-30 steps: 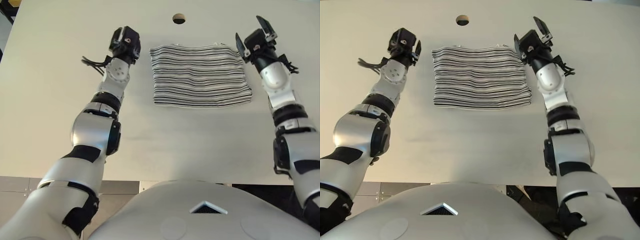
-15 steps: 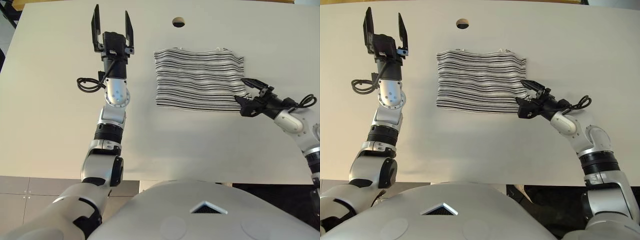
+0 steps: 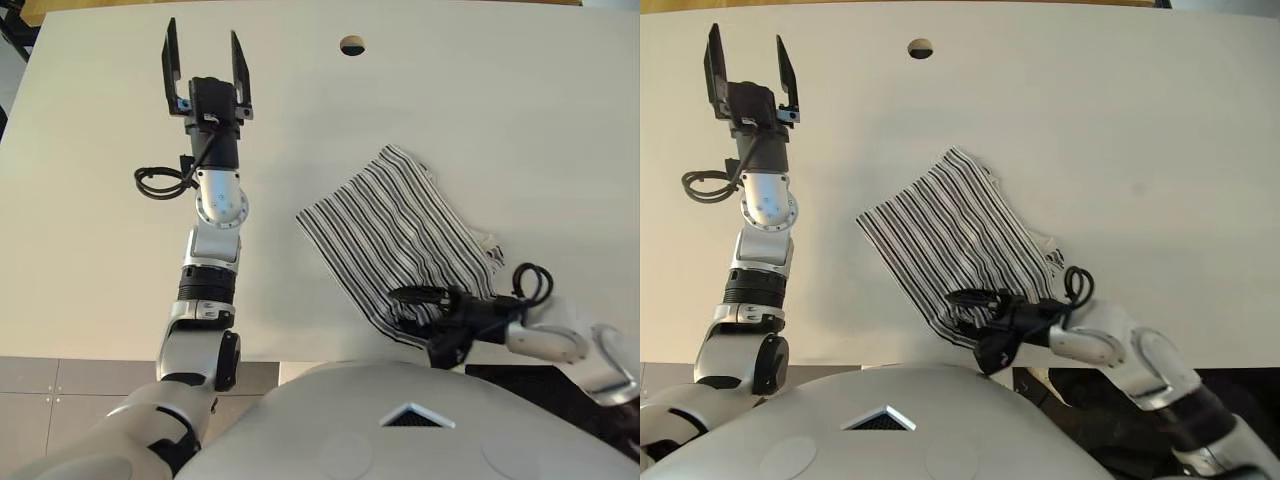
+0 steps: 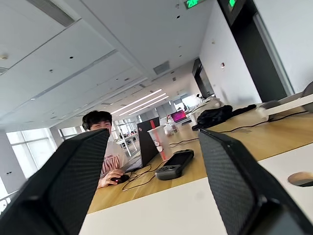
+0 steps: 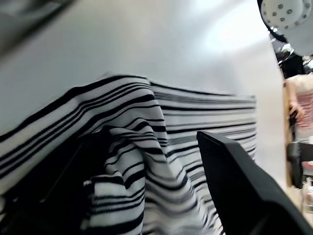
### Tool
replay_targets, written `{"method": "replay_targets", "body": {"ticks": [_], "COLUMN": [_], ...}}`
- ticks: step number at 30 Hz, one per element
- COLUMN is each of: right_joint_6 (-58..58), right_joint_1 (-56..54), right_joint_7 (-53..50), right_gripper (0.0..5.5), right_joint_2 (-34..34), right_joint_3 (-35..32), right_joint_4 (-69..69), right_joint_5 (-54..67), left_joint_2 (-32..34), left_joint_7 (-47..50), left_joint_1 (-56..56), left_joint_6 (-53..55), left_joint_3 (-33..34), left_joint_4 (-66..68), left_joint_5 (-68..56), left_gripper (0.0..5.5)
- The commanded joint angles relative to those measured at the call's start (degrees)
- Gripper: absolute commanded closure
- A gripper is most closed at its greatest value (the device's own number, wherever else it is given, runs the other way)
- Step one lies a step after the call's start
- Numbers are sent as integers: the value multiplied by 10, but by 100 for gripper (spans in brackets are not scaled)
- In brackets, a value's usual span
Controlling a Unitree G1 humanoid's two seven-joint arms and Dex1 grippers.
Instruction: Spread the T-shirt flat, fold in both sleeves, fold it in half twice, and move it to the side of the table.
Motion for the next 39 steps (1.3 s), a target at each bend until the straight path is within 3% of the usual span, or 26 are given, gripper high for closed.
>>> {"method": "replay_targets", "body": {"ticks": [1,8,11,14,19,26,34,37,39], "right_joint_6": [-2,9,29,45,25,-1,10,4,3], "right_joint_1": [-59,-50,-118,-201,-297,-346,-376,-356,-312], "right_joint_7": [35,48,53,23,-75,-210,-306,-308,-320], "right_gripper": [223,223,223,223,223,223,223,223,223], "right_joint_2": [82,-50,-43,5,99,135,130,143,127], "right_joint_3": [70,-135,-171,-161,-72,-32,-105,-102,-132], "right_joint_4": [-1,-107,-75,38,329,593,645,605,508], "right_joint_5": [11,226,282,218,43,-44,5,8,21], "left_joint_2": [8,-2,-3,-5,-11,-1,20,28,40], "left_joint_7": [3,-26,-32,-35,-30,-35,-42,-42,-39], "left_joint_1": [4,18,14,8,0,-12,-30,-40,-39], "left_joint_6": [8,3,3,-1,-8,-17,-45,-55,-61], "left_joint_3": [13,-8,-17,-28,-46,-60,-82,-93,-98], "left_joint_4": [-3,-29,-30,-14,6,18,58,84,90], "left_joint_5": [-5,0,2,8,21,34,60,75,88], "left_gripper": [212,212,212,212,212,212,212,212,212]}}
